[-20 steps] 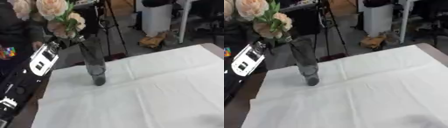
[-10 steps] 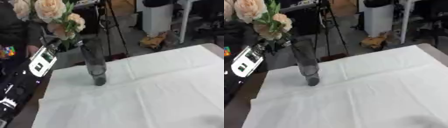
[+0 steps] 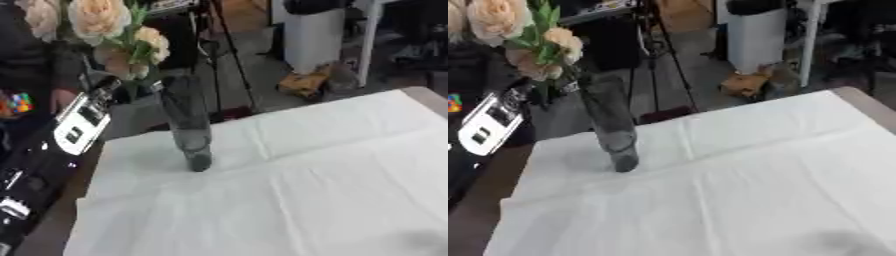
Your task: Arrange flowers into the vase.
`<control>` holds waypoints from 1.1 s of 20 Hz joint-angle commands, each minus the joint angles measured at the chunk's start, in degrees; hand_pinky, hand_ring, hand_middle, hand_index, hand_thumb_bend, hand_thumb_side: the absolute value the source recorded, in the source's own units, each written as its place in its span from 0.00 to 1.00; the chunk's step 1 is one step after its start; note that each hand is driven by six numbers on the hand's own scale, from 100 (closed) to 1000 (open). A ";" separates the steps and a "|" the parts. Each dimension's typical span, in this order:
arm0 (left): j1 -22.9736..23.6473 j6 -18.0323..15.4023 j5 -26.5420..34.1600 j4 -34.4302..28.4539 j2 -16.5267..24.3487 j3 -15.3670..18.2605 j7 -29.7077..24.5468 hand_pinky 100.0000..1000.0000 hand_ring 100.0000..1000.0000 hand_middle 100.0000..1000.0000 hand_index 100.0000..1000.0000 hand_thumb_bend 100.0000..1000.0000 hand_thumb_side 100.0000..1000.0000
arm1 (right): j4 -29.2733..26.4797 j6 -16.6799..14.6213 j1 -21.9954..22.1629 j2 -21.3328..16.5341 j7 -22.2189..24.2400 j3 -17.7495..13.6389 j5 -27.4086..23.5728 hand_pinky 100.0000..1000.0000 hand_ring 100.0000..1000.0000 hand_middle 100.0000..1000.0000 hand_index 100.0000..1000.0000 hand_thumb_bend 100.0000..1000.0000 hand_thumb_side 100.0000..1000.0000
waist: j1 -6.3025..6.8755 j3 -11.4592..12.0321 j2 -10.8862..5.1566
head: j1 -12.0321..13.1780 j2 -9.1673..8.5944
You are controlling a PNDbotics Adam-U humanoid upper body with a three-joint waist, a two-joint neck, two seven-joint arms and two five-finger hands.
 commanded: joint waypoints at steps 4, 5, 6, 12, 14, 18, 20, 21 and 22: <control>-0.44 0.24 1.42 -2.20 2.93 -0.31 0.47 0.88 0.74 0.73 0.89 1.00 0.70 | -1.12 -0.11 -0.69 -0.80 0.04 -0.43 0.19 0.46 0.57 0.53 0.78 0.79 0.71 | -1.36 0.33 -1.22 | -0.08 -0.90; 0.29 -0.01 1.79 -3.01 3.34 -0.85 0.01 0.88 0.74 0.73 0.90 1.00 0.70 | -1.12 -0.12 -0.69 -0.71 0.04 -0.51 0.16 0.46 0.57 0.53 0.78 0.79 0.71 | -1.50 0.47 -1.16 | -0.18 -1.08; 0.99 -0.02 1.95 -4.03 3.85 -1.10 -0.36 0.88 0.74 0.73 0.90 1.00 0.71 | -1.11 -0.14 -0.68 -0.67 0.04 -0.59 0.13 0.46 0.57 0.53 0.78 0.79 0.71 | -1.60 0.55 -1.12 | -0.26 -1.20; 2.78 1.47 2.23 -7.58 4.95 -1.23 -0.30 0.88 0.74 0.73 0.90 1.00 0.74 | -1.08 -0.18 -0.71 -0.58 0.04 -0.77 0.06 0.46 0.57 0.53 0.78 0.79 0.71 | -1.80 0.73 -0.99 | -0.38 -1.50; 4.02 1.30 2.86 -9.38 5.65 -1.09 0.69 0.88 0.73 0.73 0.90 1.00 0.75 | -1.13 -0.16 -0.70 -0.44 0.04 -0.88 0.00 0.46 0.57 0.53 0.78 0.79 0.71 | -1.95 1.11 -0.91 | -0.55 -1.73; 5.99 1.99 5.08 -13.16 6.91 -1.25 2.63 0.88 0.73 0.73 0.90 1.00 0.76 | -1.24 -0.06 -0.69 -0.28 0.04 -0.96 -0.08 0.46 0.57 0.53 0.78 0.79 0.71 | -2.14 1.51 -0.84 | -0.72 -1.92; 6.97 2.34 6.19 -14.68 7.43 -1.29 3.43 0.88 0.73 0.73 0.90 1.00 0.77 | -1.29 -0.01 -0.67 -0.18 0.04 -0.99 -0.11 0.46 0.57 0.53 0.78 0.79 0.71 | -2.23 1.68 -0.81 | -0.78 -2.12; 7.64 2.40 6.75 -15.51 7.64 -1.17 3.94 0.88 0.73 0.73 0.90 1.00 0.77 | -1.32 0.01 -0.66 -0.14 0.04 -1.02 -0.14 0.46 0.57 0.53 0.78 0.79 0.71 | -2.29 1.77 -0.77 | -0.83 -2.25; 8.36 2.44 7.38 -16.35 7.81 -1.01 4.51 0.88 0.73 0.73 0.90 1.00 0.77 | -1.33 0.02 -0.65 -0.11 0.04 -1.03 -0.15 0.46 0.57 0.53 0.78 0.79 0.71 | -2.33 1.82 -0.74 | -0.87 -2.35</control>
